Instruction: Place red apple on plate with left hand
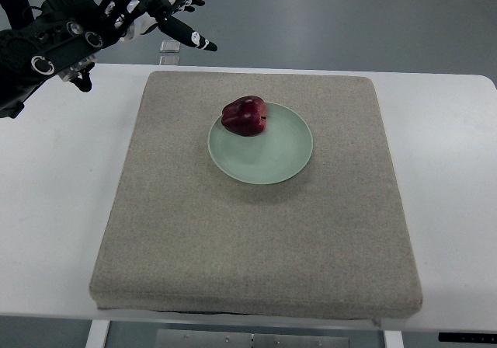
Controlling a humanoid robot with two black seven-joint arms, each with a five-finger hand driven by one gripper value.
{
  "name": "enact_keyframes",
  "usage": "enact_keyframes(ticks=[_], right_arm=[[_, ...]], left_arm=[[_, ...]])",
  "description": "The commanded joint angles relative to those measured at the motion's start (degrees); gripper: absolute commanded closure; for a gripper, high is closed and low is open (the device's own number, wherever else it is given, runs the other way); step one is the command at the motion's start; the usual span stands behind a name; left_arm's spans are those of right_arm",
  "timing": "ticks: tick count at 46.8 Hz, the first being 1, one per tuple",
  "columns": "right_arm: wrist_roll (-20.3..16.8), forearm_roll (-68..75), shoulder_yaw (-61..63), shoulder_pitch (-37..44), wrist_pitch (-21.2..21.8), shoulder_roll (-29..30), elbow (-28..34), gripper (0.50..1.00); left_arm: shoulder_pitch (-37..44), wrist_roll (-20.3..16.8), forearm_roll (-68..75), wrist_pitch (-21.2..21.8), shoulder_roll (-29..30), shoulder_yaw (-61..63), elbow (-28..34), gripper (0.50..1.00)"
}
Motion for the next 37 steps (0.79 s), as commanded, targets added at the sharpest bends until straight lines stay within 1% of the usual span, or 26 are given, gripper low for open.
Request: enact_keyframes(ticks=[1, 8, 11, 17, 21, 32, 37], right_arm=[[0.05, 0.00, 0.00, 0.00, 0.00, 0.00, 0.00, 0.568], [-0.04, 0.00, 0.00, 0.00, 0.00, 0.00, 0.00, 0.570], [-0.04, 0.00, 0.00, 0.00, 0.00, 0.00, 0.00, 0.568], [0.05, 0.00, 0.00, 0.00, 0.00, 0.00, 0.00, 0.570], [-0.04, 0.00, 0.00, 0.00, 0.00, 0.00, 0.00, 0.570], [0.05, 0.00, 0.00, 0.00, 0.00, 0.00, 0.00, 0.570], [-0.04, 0.00, 0.00, 0.00, 0.00, 0.00, 0.00, 0.570]], left_arm=[[0.24, 0.09, -8.12, 2.20, -0.50, 0.00, 1.44, 0.508], [0.67, 0.09, -19.90, 6.33, -2.44, -0.17, 2.67, 0.508], [0.76, 0.09, -24.91, 7.38, -2.96, -0.35, 2.76, 0.508], [1.55, 0.09, -33.35, 7.56, -5.33, -3.94, 5.31, 0.508], [2.87, 0.18, -36.52, 7.56, -7.62, -7.11, 7.42, 0.508], [5.60, 0.09, -37.06, 6.60, -11.14, -14.06, 12.08, 0.508], [6.65, 0.09, -37.23, 5.90, -11.49, -14.94, 13.22, 0.508]])
